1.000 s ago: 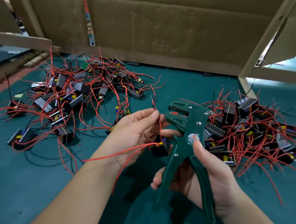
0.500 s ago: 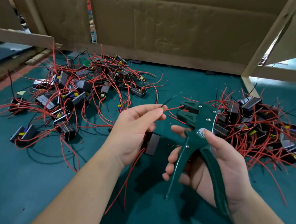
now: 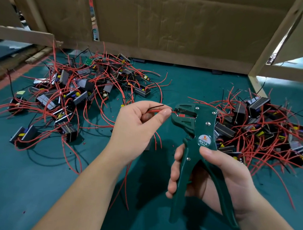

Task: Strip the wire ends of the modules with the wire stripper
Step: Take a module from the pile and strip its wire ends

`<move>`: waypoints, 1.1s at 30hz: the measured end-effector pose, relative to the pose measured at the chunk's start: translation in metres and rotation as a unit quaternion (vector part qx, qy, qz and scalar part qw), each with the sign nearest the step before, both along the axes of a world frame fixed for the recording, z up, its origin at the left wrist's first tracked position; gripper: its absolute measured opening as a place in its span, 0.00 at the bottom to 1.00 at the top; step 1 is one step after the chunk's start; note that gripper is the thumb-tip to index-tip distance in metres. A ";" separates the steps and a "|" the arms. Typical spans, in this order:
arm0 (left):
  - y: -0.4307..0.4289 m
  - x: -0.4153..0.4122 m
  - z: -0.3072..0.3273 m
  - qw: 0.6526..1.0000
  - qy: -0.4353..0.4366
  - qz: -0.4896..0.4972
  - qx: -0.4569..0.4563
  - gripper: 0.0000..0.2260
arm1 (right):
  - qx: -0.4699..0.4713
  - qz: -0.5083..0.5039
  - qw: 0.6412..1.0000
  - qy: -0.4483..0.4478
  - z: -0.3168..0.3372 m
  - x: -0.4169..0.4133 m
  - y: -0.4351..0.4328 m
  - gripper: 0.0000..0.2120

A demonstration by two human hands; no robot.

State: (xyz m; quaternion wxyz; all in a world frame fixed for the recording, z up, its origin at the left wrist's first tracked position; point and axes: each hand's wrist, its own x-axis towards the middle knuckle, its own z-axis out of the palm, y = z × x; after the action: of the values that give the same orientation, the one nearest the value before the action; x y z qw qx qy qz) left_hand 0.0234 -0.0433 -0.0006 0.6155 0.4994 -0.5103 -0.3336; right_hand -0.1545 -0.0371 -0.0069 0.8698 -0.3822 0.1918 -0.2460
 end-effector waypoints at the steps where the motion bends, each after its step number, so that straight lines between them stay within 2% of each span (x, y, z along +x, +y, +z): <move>1: 0.001 0.000 0.000 1.000 -0.013 0.002 -0.008 0.09 | -0.008 -0.006 1.000 0.006 0.000 0.000 0.000 0.22; 6: 0.002 0.000 0.001 0.997 -0.067 0.011 -0.032 0.11 | -0.029 -0.023 0.999 0.026 -0.002 0.001 0.000 0.24; 14: 0.002 0.002 0.001 0.997 -0.076 -0.007 -0.032 0.11 | -0.050 -0.042 0.995 0.081 -0.005 0.000 0.000 0.27; 22: 0.000 0.006 0.001 0.997 -0.069 -0.024 -0.041 0.12 | -0.043 -0.045 0.993 0.096 -0.002 0.000 0.002 0.28; 27: 0.000 0.005 -0.001 0.998 -0.062 -0.026 -0.018 0.09 | -0.036 -0.077 0.989 0.124 -0.001 0.003 0.004 0.26; 29: 0.000 0.003 -0.003 0.997 -0.063 -0.036 -0.004 0.04 | -0.024 -0.119 0.981 0.148 -0.002 0.006 0.004 0.25; 31: 0.001 -0.001 -0.004 0.998 -0.028 -0.058 0.026 0.07 | -0.013 -0.161 0.972 0.169 -0.002 0.009 0.003 0.25; 33: 0.002 -0.002 -0.007 0.994 -0.057 -0.077 0.048 0.10 | 0.009 -0.175 0.972 0.158 -0.001 0.010 0.003 0.25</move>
State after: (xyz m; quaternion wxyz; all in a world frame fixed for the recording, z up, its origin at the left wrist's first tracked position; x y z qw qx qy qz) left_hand 0.0214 -0.0410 -0.0071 0.5329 0.5062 -0.5649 -0.3750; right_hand -0.1441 -0.0345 -0.0080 0.7751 -0.3691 0.3933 -0.3291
